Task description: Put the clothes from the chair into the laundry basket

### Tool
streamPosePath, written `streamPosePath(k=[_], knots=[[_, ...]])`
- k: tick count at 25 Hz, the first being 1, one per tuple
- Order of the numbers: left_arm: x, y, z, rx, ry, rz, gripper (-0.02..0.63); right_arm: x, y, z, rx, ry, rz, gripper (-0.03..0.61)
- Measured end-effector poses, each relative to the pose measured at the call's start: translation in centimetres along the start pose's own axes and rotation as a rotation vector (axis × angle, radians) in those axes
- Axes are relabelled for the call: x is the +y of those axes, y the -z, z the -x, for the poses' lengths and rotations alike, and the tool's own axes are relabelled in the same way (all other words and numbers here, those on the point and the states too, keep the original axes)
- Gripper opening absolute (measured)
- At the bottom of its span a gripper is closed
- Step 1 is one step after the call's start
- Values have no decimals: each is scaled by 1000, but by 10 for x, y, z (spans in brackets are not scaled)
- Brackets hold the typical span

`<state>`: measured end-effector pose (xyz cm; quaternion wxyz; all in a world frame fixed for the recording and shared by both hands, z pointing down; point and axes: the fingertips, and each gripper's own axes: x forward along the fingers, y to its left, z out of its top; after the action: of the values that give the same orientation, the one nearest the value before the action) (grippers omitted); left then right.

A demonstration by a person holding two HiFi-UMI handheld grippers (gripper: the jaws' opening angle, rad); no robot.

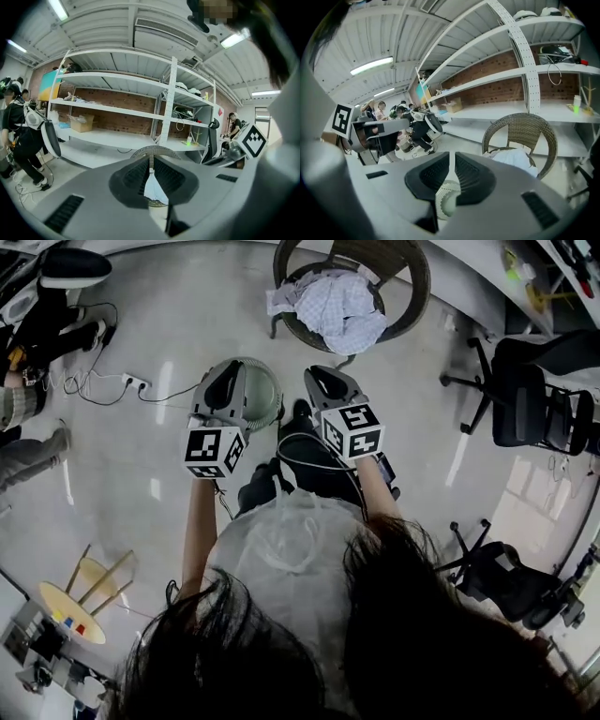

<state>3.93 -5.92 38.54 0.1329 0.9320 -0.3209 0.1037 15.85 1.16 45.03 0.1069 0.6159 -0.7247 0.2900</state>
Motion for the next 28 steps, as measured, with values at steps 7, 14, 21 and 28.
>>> streamPosePath(k=[7, 14, 21, 28], knots=[[25, -9, -76, 23, -50, -46, 40, -87, -5, -46, 51, 25, -46, 48], [32, 24, -132, 84, -50, 7, 40, -181, -10, -115, 24, 31, -267, 49], [38, 83, -186, 182, -6, 30, 40, -267, 51, -196, 189, 86, -243, 51], [56, 139, -220, 253, 9, 91, 40, -317, 113, -250, 364, 98, -152, 229]])
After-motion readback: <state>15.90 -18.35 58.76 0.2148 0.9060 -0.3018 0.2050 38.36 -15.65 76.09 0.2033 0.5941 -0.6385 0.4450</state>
